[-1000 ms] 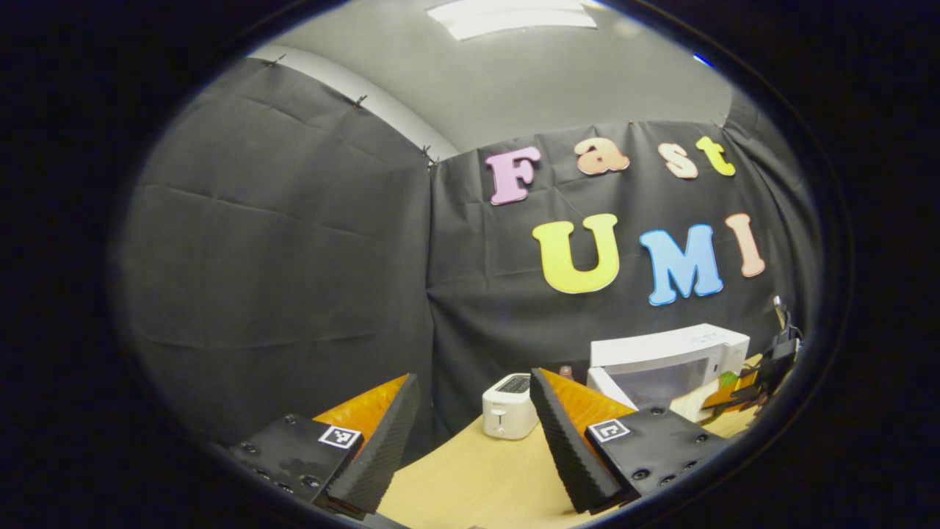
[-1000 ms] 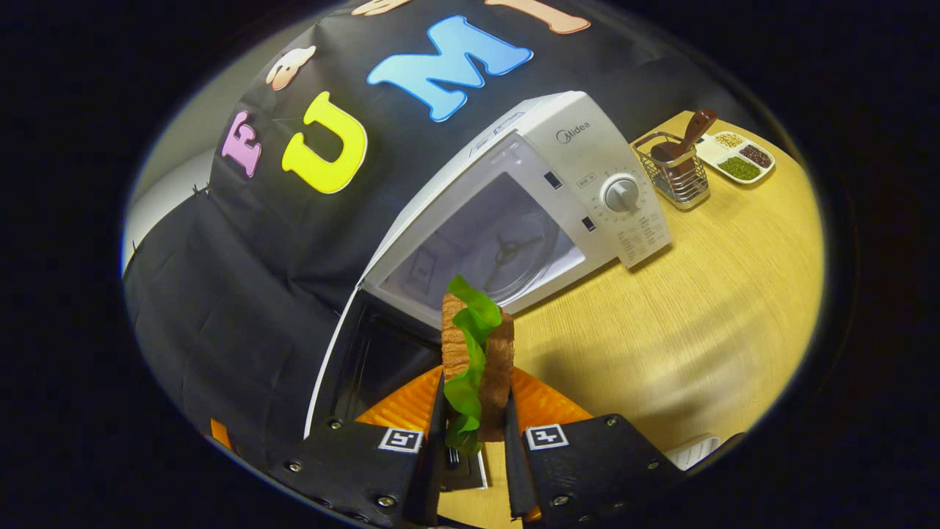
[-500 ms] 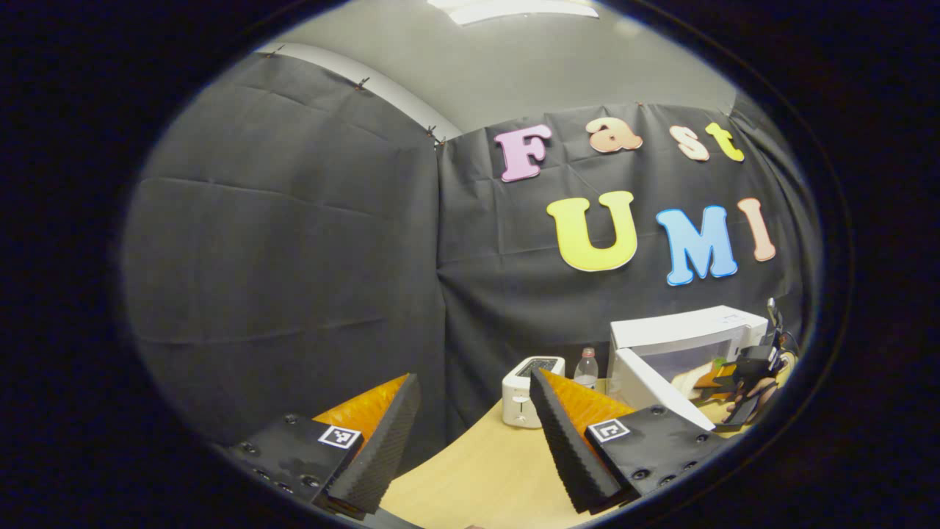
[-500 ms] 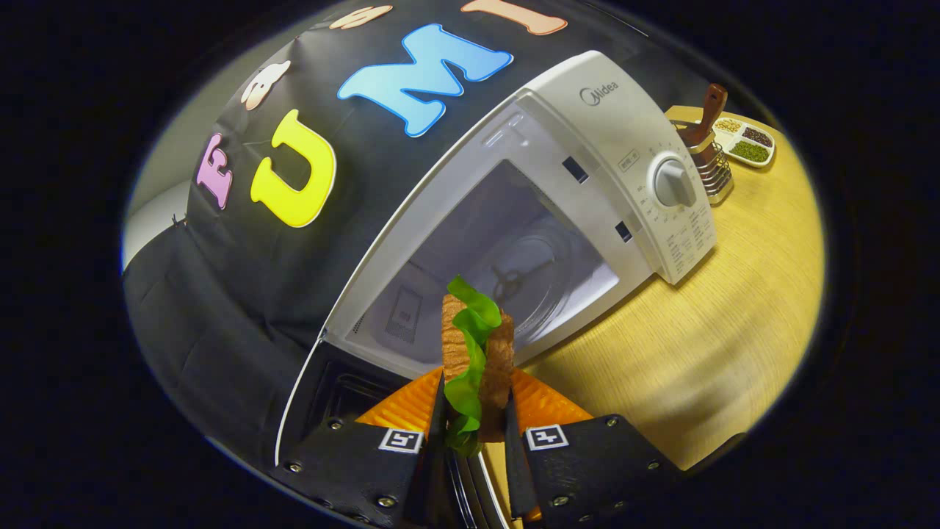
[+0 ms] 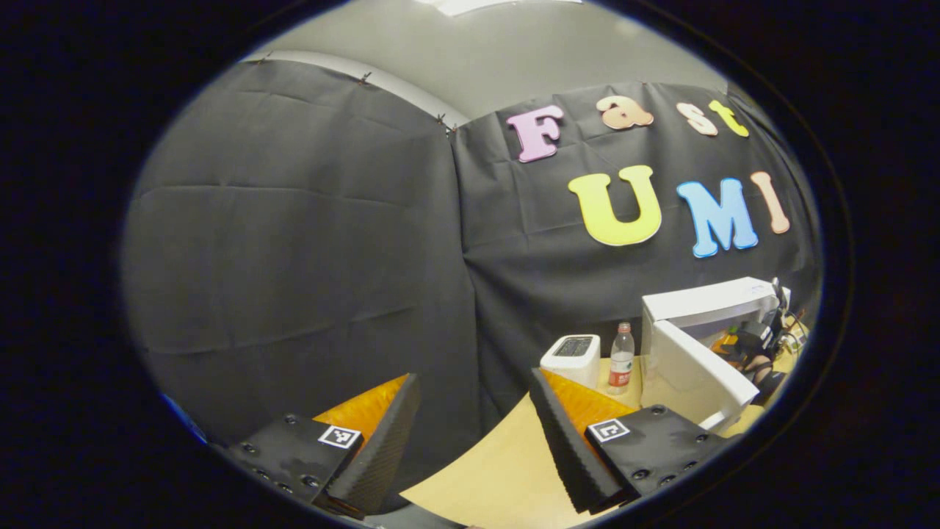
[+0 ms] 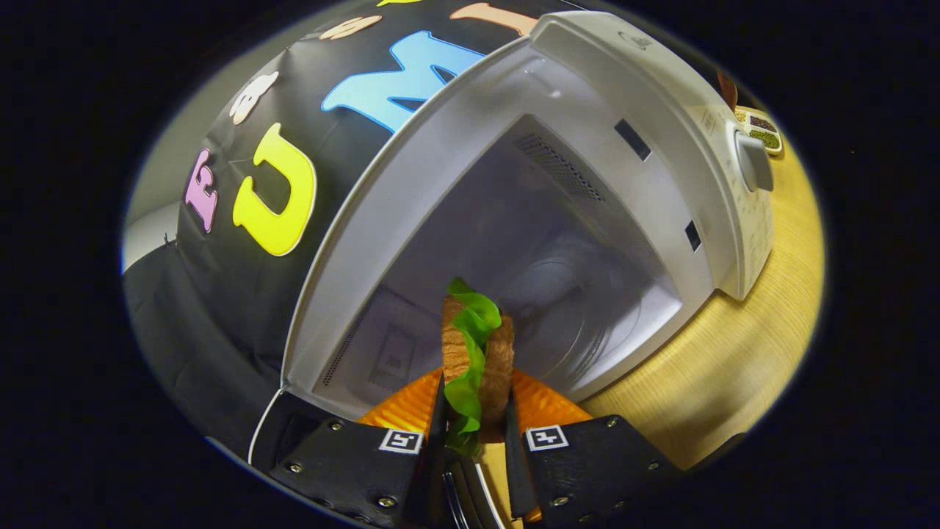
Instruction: Open the microwave oven with the left hand, put the food in, and close the microwave oven.
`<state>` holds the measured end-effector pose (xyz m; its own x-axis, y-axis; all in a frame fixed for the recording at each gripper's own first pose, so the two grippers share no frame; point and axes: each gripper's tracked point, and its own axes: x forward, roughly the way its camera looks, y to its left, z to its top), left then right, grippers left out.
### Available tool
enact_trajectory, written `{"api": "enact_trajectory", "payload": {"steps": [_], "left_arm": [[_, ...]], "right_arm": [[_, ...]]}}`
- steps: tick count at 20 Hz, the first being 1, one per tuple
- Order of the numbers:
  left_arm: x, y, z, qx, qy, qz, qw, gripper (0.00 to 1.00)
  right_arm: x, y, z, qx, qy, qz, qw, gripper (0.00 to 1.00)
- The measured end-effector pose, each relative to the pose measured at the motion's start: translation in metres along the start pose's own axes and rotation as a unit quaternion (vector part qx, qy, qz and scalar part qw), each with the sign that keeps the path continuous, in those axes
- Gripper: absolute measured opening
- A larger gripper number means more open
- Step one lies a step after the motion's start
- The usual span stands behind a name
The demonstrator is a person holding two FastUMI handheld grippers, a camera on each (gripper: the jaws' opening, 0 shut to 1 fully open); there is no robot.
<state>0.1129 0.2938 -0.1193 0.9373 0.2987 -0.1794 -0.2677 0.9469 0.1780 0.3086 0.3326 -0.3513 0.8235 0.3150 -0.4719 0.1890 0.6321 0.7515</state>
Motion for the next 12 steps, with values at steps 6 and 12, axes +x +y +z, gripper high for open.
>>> {"api": "enact_trajectory", "payload": {"steps": [6, 12], "left_arm": [[0.005, -0.016, -0.005, 0.002, 0.0, -0.011, 1.0, 0.98], [0.003, -0.061, -0.01, -0.013, -0.013, -0.051, 0.999, 0.94]], "right_arm": [[0.0, -0.045, 0.006, -0.077, 0.006, -0.089, 0.993, 0.62], [-0.035, -0.061, 0.031, -0.197, -0.008, -0.135, 0.971, 0.98]]}}
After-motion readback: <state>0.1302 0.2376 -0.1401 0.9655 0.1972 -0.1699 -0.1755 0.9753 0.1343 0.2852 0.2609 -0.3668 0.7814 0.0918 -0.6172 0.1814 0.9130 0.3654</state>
